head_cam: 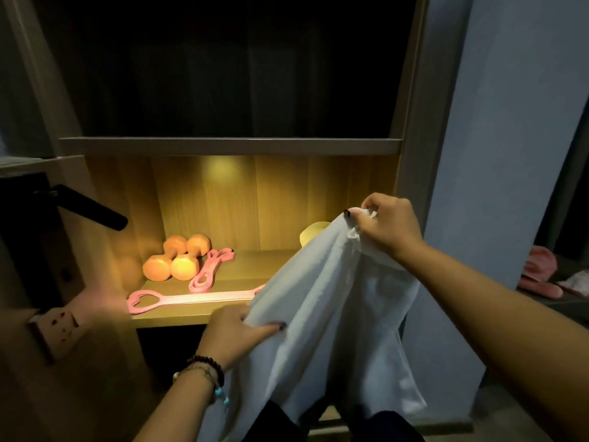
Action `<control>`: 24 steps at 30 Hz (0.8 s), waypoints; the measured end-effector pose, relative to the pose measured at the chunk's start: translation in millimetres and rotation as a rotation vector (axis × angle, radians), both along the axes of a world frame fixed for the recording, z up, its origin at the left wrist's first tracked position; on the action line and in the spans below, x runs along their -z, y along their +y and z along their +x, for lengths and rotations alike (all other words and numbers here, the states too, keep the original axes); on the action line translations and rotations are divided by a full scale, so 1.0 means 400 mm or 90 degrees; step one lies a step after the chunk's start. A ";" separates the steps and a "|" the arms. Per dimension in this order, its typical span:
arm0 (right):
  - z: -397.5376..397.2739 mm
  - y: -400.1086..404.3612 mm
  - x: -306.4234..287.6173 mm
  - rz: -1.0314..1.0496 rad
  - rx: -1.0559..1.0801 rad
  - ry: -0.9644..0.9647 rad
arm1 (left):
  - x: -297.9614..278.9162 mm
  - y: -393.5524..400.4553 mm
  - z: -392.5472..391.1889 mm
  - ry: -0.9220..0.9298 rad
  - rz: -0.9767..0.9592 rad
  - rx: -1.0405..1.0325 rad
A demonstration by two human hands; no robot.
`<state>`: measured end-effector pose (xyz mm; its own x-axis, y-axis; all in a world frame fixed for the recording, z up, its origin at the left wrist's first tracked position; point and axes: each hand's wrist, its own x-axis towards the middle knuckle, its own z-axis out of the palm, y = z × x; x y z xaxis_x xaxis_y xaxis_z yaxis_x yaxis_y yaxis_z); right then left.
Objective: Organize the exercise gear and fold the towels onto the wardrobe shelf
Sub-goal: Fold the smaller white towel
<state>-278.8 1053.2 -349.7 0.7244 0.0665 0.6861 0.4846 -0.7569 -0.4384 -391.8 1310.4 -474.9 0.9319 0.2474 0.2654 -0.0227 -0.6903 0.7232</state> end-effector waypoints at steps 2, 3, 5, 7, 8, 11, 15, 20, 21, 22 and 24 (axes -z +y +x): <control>0.002 -0.024 -0.001 0.018 0.020 -0.006 | -0.045 0.020 0.008 -0.033 0.032 -0.073; 0.000 -0.037 0.001 0.027 0.028 -0.011 | -0.062 0.026 0.013 -0.040 0.067 -0.078; -0.015 -0.056 -0.002 0.042 0.041 -0.026 | -0.076 0.023 0.022 -0.043 0.148 -0.052; -0.034 -0.069 -0.009 0.044 0.051 -0.045 | -0.060 0.013 0.034 -0.013 0.233 -0.025; -0.045 -0.078 -0.013 0.041 0.052 -0.060 | -0.043 0.007 0.041 0.007 0.278 -0.021; -0.094 -0.097 -0.023 0.033 0.032 -0.133 | -0.003 -0.009 0.056 0.058 0.351 -0.047; -0.143 -0.124 -0.038 0.041 0.019 -0.189 | 0.000 -0.033 0.080 0.054 0.258 -0.024; -0.117 -0.195 -0.042 -0.031 0.026 0.014 | -0.020 -0.033 0.094 -0.060 0.082 -0.039; -0.117 -0.213 -0.039 -0.066 0.041 0.085 | -0.031 -0.032 0.090 -0.081 0.093 -0.034; -0.115 -0.228 -0.032 -0.143 0.082 0.180 | -0.042 -0.031 0.087 -0.110 0.121 -0.024; -0.123 -0.229 -0.003 -0.341 0.194 0.369 | -0.068 -0.036 0.082 -0.162 0.214 0.011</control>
